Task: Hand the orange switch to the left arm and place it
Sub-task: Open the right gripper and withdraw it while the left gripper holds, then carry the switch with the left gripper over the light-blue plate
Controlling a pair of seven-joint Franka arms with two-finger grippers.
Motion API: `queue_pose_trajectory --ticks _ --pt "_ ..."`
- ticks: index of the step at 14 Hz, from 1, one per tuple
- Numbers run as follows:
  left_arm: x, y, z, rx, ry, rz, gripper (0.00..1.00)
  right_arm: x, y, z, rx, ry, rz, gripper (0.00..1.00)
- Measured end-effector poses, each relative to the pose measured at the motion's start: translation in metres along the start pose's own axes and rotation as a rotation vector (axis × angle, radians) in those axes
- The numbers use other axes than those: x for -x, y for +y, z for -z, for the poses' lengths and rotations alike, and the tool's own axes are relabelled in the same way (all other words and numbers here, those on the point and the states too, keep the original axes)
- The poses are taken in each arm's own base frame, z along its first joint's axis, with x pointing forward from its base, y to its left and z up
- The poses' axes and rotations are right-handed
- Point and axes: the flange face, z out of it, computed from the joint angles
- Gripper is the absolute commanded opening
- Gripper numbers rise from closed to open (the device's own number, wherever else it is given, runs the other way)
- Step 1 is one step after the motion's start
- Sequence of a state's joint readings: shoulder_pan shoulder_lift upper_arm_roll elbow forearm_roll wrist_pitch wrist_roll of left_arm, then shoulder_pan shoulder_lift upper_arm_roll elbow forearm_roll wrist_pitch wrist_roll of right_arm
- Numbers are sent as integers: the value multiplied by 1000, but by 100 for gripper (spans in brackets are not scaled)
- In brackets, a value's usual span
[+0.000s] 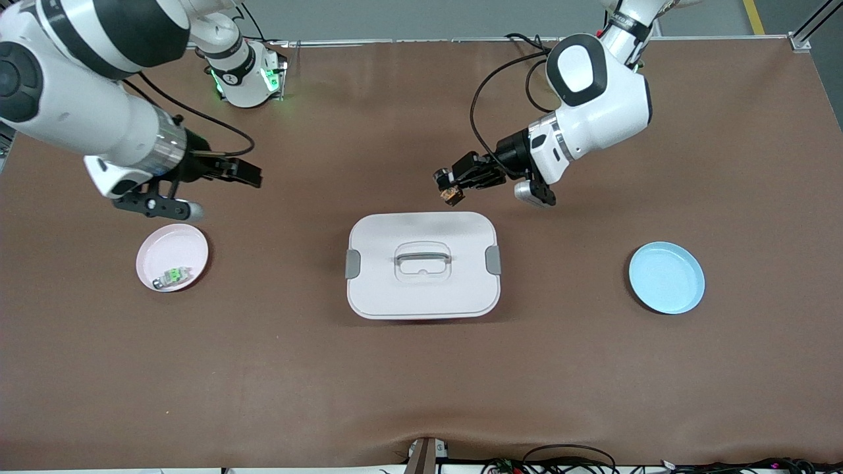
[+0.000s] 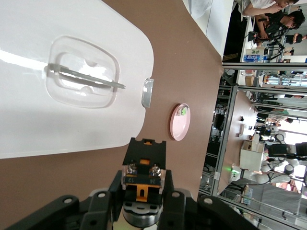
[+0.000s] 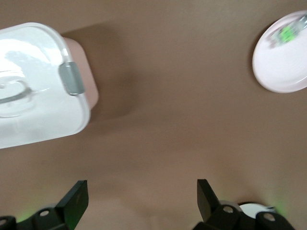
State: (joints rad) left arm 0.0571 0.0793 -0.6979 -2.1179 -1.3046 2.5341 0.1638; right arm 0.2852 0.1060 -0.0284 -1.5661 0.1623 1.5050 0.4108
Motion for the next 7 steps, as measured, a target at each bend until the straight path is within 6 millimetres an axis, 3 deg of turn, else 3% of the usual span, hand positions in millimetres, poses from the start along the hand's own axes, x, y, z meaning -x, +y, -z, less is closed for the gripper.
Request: queue_pose_trajectory --ticks 7 --pt "-27 -7 23 -227 4 -285 0 -2 109 28 21 50 132 100"
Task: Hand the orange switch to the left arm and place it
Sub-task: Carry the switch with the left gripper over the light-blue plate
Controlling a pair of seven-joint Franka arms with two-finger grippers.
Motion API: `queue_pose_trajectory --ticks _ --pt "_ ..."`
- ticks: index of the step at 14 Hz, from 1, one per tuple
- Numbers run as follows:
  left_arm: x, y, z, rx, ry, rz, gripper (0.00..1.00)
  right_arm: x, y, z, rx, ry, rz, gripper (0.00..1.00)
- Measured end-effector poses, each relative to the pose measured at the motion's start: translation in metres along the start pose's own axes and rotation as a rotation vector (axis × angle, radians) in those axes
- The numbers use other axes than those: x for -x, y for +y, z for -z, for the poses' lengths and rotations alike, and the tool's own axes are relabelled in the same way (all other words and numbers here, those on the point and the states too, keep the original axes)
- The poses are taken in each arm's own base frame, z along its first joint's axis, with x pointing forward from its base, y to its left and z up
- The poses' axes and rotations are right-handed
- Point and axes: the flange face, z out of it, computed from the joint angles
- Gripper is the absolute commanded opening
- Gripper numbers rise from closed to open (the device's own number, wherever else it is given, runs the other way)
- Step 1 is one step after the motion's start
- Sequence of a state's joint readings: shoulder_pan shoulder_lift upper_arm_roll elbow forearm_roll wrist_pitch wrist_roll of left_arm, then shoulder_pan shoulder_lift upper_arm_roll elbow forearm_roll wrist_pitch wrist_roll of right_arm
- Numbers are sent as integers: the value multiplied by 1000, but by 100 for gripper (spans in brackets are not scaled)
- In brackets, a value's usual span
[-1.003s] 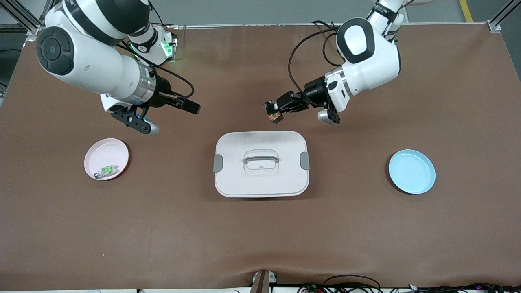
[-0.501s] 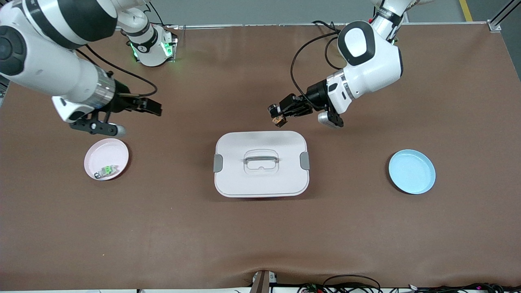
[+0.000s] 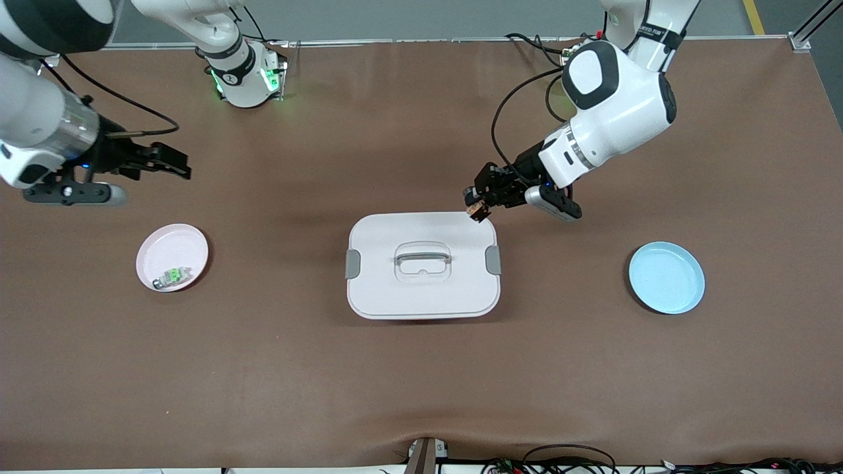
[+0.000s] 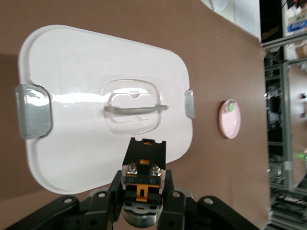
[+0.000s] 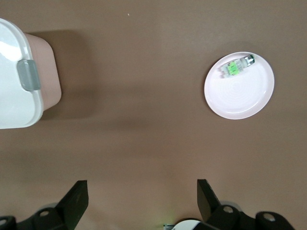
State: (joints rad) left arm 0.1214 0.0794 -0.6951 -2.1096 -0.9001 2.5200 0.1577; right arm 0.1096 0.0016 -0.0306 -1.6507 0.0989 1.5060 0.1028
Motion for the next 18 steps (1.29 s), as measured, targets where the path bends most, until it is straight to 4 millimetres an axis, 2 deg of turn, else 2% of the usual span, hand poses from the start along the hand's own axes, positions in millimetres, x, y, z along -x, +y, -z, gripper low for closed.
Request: queue_pose_trajectory --ticks 4,6,8,11,14,18 --pt "-6 -3 9 -141 -98 -192 0 0 71 7 -13 19 -28 100" --pt "-11 4 17 -219 -146 -297 0 1 92 11 -16 30 -24 100" --pt "-20 -1 30 -282 -177 -347 0 3 97 17 6 45 -20 100" --pt "-38 -28 57 -414 -225 -396 0 4 94 33 25 79 -12 100" --pt "-57 -61 82 -529 -256 -440 0 6 95 54 32 124 -15 100" --pt "-75 -121 93 -581 -327 -517 0 7 98 58 35 131 -19 100"
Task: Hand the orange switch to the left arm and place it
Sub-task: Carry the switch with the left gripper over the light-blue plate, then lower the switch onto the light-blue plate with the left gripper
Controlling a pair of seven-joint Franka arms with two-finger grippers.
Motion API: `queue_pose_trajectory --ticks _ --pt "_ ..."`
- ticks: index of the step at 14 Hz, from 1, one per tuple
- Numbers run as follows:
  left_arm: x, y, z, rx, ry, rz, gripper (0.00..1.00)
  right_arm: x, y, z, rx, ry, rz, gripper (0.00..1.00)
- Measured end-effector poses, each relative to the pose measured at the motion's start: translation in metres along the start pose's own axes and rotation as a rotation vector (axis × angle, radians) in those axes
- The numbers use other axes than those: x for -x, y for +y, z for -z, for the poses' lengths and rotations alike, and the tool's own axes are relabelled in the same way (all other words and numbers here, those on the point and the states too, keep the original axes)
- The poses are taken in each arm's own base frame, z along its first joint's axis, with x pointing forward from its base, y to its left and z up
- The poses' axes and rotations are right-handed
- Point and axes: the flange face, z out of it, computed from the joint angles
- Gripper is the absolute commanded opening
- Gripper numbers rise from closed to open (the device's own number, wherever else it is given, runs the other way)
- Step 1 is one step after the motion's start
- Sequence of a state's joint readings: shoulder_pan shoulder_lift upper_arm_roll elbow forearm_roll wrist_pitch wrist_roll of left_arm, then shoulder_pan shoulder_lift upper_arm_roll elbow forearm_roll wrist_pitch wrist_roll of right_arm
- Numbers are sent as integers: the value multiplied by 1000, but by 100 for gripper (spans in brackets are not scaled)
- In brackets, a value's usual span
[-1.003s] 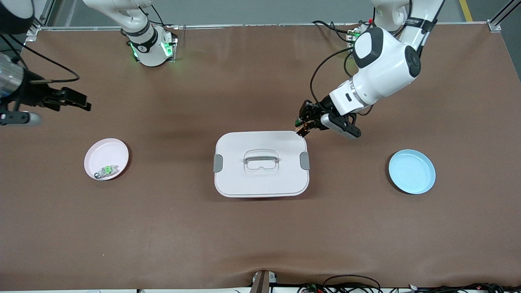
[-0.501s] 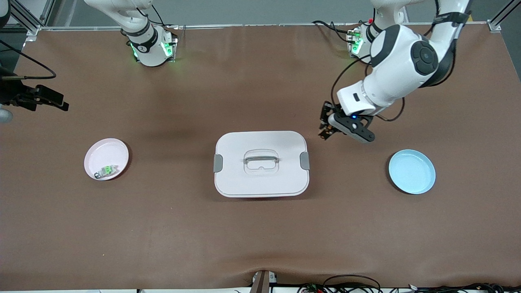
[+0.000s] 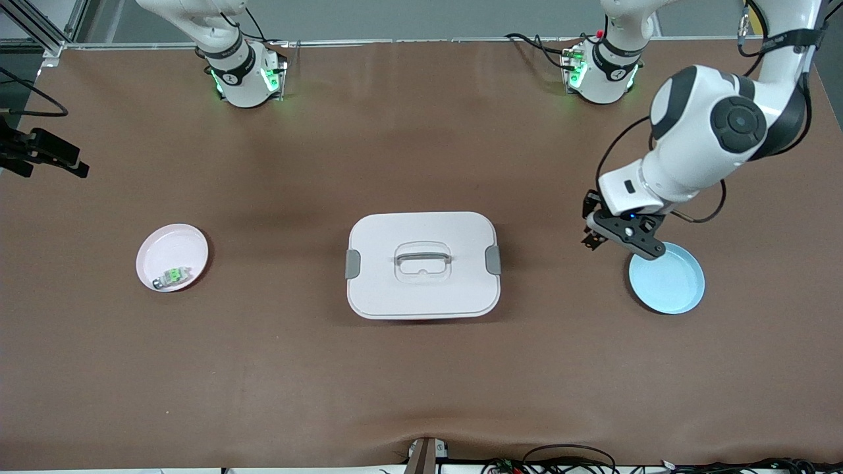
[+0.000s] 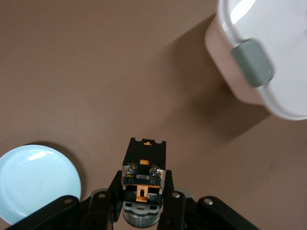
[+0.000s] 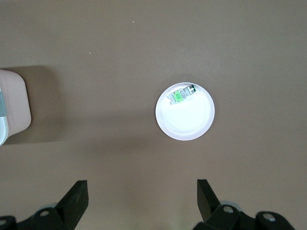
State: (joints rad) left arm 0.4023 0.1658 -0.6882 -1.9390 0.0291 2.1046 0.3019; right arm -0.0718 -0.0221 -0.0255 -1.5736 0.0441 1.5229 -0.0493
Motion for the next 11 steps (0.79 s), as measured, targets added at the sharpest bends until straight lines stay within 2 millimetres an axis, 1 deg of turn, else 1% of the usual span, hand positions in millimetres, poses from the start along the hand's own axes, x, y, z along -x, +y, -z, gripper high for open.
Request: queue_pose_trajectory --ticks 2,4,6,7,8,9,11 --pt "9 -32 -20 -26 -45 -88 0 0 0 1 1 2 0 100" --pt "22 -64 -39 -7 -75 -191 0 0 1 1 6 3 0 100" --pt "40 -102 -55 1 -105 -299 0 0 1 2 31 2 3 100" --pt "51 -121 -63 -11 -131 -353 0 0 -2 2 46 2 11 100" --pt "60 -136 -71 -27 -158 -403 0 0 -8 2 56 1 23 100" --pt "65 -147 -79 -46 -185 -451 0 0 -14 1 62 1 35 100" --pt "69 -157 -93 -75 -226 -555 0 -1 -19 2 64 2 42 100"
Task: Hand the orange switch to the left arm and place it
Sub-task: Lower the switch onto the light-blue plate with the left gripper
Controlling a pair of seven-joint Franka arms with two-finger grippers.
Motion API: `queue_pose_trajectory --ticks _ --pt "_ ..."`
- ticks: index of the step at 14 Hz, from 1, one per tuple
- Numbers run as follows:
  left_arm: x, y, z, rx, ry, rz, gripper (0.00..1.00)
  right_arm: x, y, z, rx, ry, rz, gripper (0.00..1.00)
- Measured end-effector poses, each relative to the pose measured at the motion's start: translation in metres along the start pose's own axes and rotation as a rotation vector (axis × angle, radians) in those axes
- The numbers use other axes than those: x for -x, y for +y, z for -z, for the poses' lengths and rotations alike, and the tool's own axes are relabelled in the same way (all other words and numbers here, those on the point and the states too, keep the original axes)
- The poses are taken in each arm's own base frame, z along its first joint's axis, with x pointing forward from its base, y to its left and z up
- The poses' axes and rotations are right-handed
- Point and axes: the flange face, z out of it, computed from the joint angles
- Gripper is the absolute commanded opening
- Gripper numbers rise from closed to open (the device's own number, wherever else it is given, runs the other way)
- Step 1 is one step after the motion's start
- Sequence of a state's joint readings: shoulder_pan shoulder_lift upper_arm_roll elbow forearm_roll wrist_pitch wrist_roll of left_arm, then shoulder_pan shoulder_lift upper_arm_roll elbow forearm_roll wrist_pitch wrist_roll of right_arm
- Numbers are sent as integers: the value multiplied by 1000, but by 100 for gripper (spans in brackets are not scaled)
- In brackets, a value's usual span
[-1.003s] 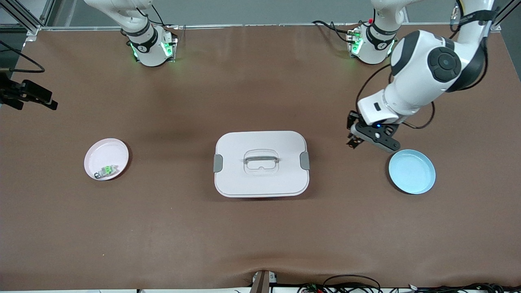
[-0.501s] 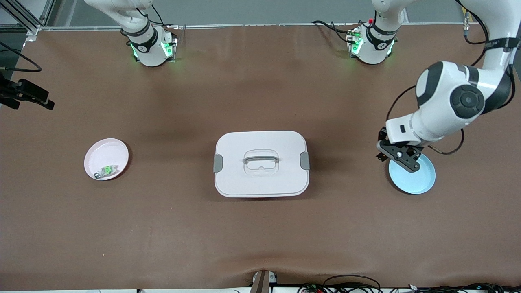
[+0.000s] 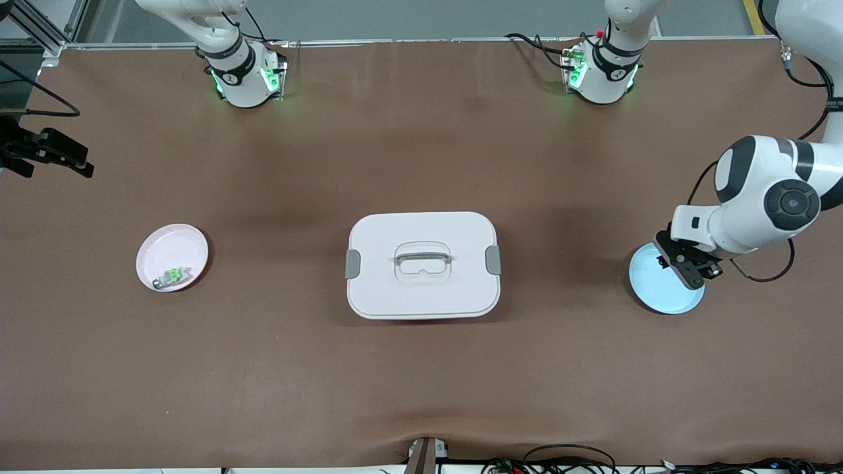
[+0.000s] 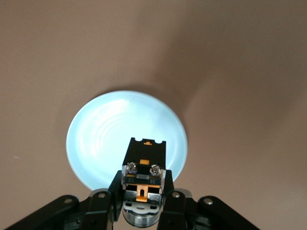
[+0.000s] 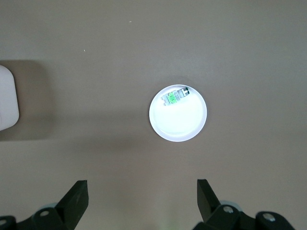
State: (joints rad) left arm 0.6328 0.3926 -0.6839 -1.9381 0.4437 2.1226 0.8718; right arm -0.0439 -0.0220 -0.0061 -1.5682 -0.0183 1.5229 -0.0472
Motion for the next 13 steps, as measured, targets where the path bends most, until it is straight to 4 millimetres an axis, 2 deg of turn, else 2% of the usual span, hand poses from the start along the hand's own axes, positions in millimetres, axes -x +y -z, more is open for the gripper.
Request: queue_pose_trajectory --ticks 2,5,7,13 --pt "6 -8 -18 -13 11 -82 0 0 2 1 0 1 -4 100" --pt "35 -29 -59 -12 97 -181 0 1 11 6 0 14 -20 100" --pt "46 -35 -81 -16 115 -233 0 1 15 9 0 20 -28 100" --pt "30 -33 -98 -81 83 -350 0 1 17 10 0 21 -31 100"
